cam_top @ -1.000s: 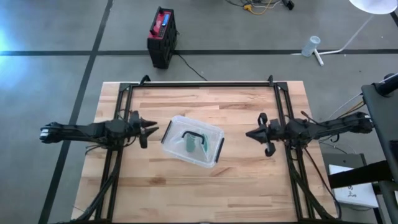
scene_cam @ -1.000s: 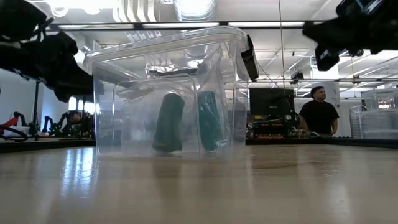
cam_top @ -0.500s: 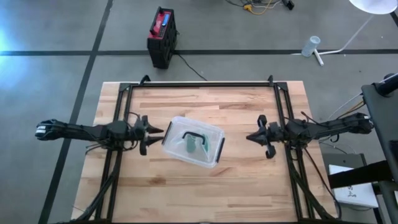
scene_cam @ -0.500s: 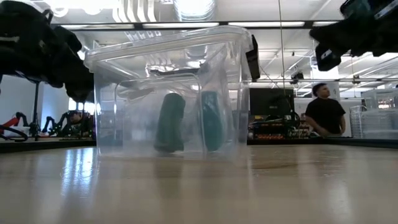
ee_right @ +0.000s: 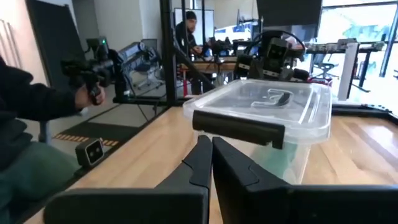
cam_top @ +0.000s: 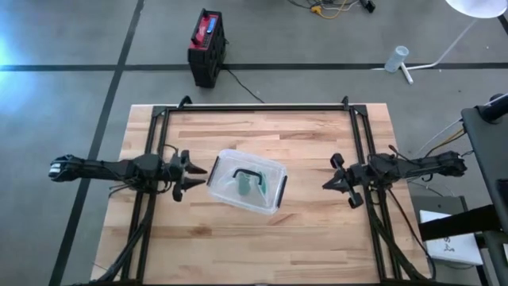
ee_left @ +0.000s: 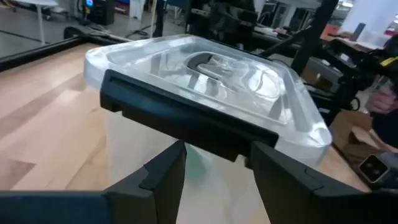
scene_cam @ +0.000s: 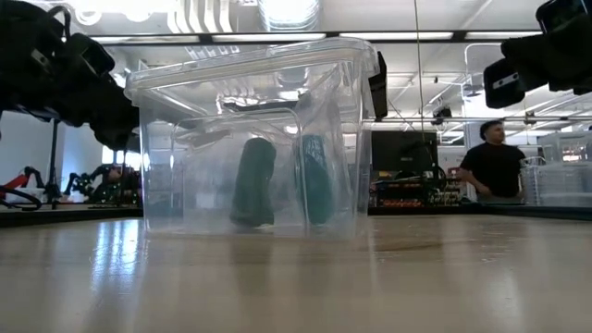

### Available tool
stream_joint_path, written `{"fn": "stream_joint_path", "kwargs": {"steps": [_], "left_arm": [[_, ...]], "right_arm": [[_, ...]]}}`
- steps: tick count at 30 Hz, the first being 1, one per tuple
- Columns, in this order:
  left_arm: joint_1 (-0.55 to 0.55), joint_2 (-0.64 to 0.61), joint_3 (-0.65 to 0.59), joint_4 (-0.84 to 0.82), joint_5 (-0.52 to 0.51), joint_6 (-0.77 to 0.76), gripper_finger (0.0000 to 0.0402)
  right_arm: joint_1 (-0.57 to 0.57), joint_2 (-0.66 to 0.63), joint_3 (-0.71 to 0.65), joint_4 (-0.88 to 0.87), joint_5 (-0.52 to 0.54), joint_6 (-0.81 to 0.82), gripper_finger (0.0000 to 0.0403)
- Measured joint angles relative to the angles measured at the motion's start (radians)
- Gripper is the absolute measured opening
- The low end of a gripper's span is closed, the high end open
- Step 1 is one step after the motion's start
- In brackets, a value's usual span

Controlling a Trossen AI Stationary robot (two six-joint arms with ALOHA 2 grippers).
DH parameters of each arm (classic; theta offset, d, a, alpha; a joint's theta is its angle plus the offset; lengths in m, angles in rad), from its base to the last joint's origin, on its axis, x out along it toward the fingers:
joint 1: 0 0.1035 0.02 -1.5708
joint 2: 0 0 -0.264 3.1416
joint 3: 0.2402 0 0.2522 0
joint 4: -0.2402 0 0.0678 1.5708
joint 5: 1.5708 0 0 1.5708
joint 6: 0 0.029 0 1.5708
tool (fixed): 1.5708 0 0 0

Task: Roll bandage
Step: Return to Home Position

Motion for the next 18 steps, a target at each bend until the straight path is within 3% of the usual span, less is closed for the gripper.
{"fn": "stream_joint_path", "kwargs": {"steps": [11,18], "left_arm": [[0.0,0.044,0.0,-0.004,-0.031,0.025,0.0152],[0.0,0.084,0.0,-0.002,-0.032,0.023,0.0139]], "right_arm": [[0.0,-0.002,-0.001,-0.103,-0.008,-0.042,0.0007],[0.0,0.033,0.001,-0.027,-0.001,-0.016,0.0007]]}}
